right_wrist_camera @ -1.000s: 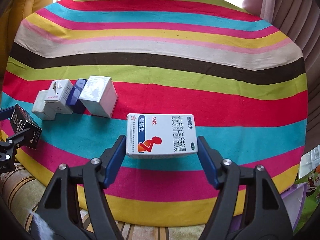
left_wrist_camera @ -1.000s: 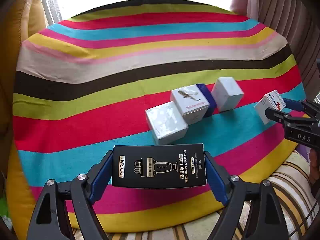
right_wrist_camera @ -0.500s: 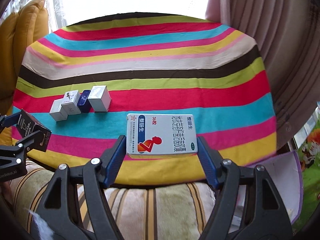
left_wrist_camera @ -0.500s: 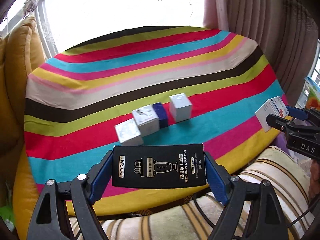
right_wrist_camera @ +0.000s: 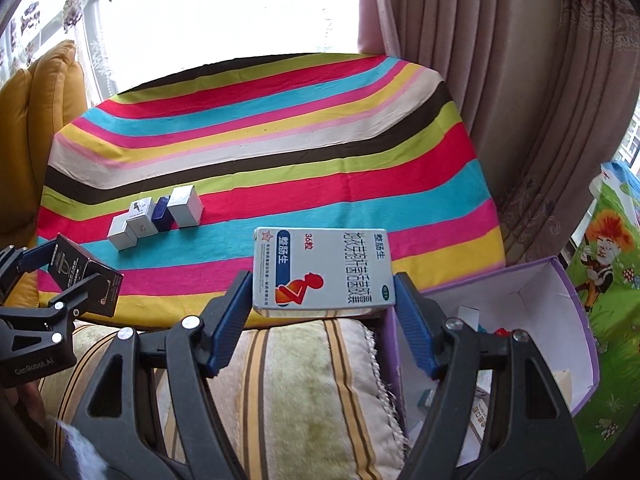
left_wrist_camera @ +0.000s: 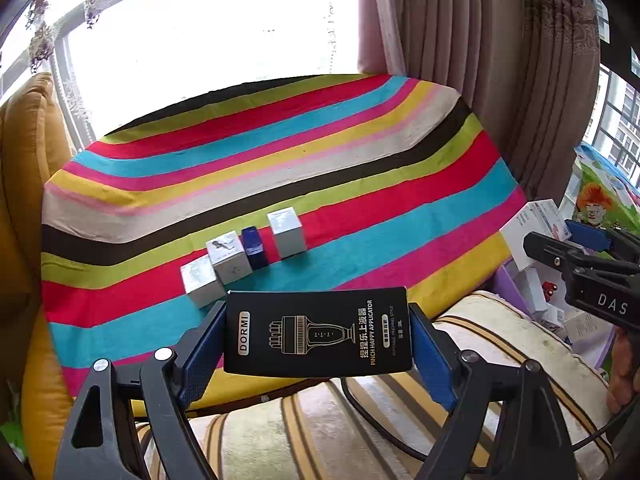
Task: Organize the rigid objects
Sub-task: 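Lift and carry both held boxes over the storage box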
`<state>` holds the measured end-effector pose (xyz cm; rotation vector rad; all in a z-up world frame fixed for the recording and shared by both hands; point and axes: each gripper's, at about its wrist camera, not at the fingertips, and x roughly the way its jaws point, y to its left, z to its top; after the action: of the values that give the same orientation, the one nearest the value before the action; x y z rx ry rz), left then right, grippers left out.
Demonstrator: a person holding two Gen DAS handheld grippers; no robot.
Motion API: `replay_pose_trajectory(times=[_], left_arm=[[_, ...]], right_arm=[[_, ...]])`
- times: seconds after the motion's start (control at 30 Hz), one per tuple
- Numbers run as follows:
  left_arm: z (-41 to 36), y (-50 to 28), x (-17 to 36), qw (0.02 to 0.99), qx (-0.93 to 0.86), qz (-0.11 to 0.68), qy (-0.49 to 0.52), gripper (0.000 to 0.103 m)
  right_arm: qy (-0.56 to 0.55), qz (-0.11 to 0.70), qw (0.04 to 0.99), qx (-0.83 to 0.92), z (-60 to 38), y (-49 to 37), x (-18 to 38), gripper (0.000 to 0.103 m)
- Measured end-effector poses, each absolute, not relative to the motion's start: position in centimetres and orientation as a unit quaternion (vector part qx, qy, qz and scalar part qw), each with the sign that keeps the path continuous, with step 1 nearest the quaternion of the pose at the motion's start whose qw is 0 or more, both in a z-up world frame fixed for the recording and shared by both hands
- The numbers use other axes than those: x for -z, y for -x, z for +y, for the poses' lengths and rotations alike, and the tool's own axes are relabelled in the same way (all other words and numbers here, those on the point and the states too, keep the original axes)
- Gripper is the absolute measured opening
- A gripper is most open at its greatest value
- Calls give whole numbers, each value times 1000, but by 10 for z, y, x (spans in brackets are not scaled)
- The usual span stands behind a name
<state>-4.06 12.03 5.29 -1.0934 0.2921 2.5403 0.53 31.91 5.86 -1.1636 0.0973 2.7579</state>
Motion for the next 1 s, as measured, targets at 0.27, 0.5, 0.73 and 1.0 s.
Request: replay_pose_trajectory(times=[0.27, 0.5, 0.73, 1.0], left_arm=[[148, 26, -58, 207, -894, 113, 380, 85], [181, 11, -63, 243, -887, 126, 372, 85], [214, 1, -67, 282, -873, 129, 376, 85], [253, -12, -64, 334, -850, 125, 387, 85]], right_arm=[[384, 49, 107, -916, 350, -30, -64, 73], [389, 59, 139, -909, 380, -50, -65, 73], [395, 67, 176, -899, 413, -67, -60, 73], [401, 77, 224, -885, 451, -87, -54, 73]])
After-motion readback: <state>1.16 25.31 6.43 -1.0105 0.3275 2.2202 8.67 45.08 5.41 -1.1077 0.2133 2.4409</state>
